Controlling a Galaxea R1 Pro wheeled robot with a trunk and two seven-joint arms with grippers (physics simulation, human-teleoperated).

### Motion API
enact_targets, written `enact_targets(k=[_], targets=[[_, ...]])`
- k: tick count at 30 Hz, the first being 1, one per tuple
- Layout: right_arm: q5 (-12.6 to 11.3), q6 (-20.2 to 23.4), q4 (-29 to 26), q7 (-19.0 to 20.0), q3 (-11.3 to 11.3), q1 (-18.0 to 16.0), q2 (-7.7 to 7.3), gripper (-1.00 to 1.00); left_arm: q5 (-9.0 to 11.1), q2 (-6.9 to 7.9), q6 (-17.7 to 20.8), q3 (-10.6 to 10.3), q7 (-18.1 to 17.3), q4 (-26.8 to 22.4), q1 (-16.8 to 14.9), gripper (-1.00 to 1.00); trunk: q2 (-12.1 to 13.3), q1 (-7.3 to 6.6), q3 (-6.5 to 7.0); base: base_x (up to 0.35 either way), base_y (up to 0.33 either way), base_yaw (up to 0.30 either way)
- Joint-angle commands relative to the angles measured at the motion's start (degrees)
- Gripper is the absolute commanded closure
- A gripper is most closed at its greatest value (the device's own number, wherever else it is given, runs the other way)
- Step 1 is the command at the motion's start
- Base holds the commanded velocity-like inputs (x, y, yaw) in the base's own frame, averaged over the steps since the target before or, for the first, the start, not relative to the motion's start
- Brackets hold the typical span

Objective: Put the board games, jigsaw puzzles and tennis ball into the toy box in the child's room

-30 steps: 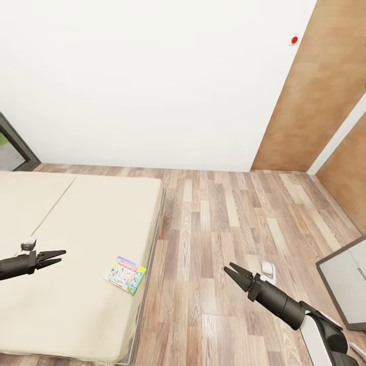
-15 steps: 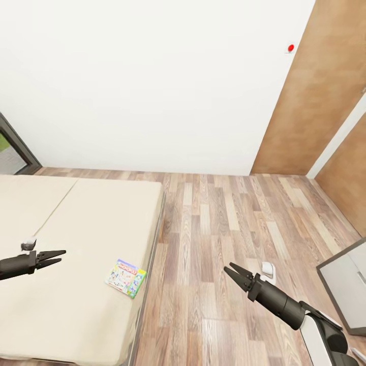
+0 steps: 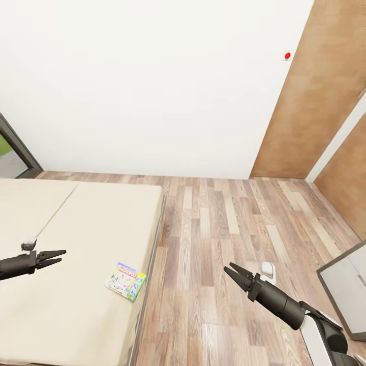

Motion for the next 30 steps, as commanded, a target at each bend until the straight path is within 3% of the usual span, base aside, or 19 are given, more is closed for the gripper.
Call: enact_targets(k=[1,30], targets=[[-0.3,0.4,0.0,0.0,0.0,0.0,-0.01,-1.00,-0.1,0.01,0.6,0.1,-0.2,0.0,0.0,-1.00,-0.1,0.03,0.00,0.000,0.000,0.000],[-0.3,0.4,0.0,0.0,0.0,-0.1,-0.01,-1.00,-0.1,-0.04,0.6,0.1,-0.1,0.0,0.0,-1.00,-0.1,0.03,2.75,0.000,0.000,0.000]])
